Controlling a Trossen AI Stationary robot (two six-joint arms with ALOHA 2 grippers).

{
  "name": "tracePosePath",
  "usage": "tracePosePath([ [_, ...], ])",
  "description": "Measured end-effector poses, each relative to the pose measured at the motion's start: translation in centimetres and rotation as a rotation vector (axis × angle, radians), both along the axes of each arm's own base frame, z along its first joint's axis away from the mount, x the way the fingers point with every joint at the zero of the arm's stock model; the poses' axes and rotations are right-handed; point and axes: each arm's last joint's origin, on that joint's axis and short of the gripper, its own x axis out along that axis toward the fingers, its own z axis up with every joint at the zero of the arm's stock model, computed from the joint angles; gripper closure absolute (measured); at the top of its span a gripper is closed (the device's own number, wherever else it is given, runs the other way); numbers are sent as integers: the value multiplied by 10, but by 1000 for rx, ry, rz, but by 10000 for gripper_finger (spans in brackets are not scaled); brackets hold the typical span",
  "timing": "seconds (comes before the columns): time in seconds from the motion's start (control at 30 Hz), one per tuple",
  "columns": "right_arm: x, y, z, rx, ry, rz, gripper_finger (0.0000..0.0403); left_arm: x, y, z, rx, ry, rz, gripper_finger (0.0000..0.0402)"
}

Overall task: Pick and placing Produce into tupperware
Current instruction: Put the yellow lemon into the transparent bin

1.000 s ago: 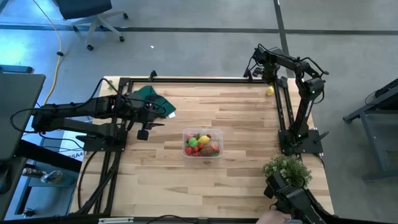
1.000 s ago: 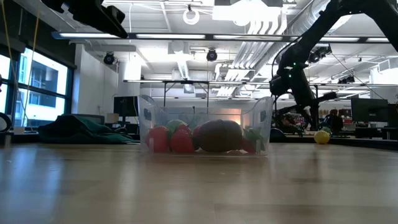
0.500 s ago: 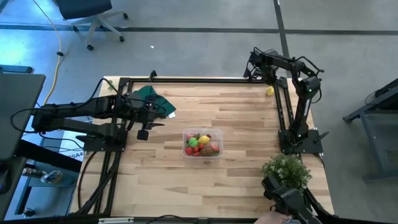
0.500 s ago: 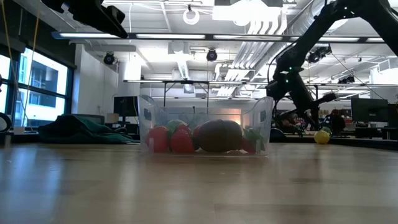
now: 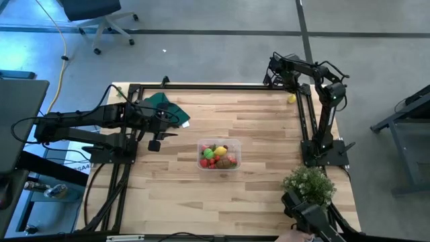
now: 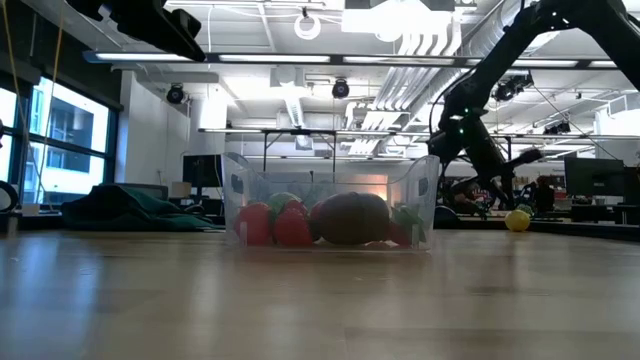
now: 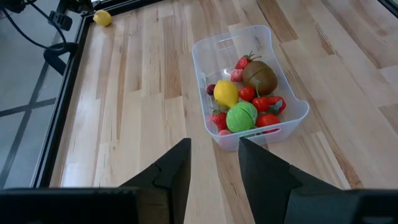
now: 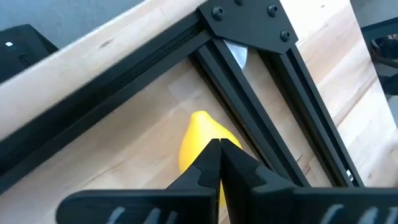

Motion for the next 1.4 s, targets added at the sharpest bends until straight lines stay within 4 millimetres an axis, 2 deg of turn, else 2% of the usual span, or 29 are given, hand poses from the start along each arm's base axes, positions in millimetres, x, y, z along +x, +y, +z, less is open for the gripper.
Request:
tracePosePath([
  [0.37,7,7,-10,65,-23,-8,403,0,0,0,0,0,0,279],
  [0.83,37,33,-8,177,0,143,403,0,0,0,0,1,0,279],
  [1.07,24,36,7,128,131,72,403,0,0,0,0,1,0,279],
  [1.23,12,29,7,138,106,19,403,0,0,0,0,1,0,279],
  [1.4,9,25,6,103,101,4,403,0,0,0,0,0,0,279],
])
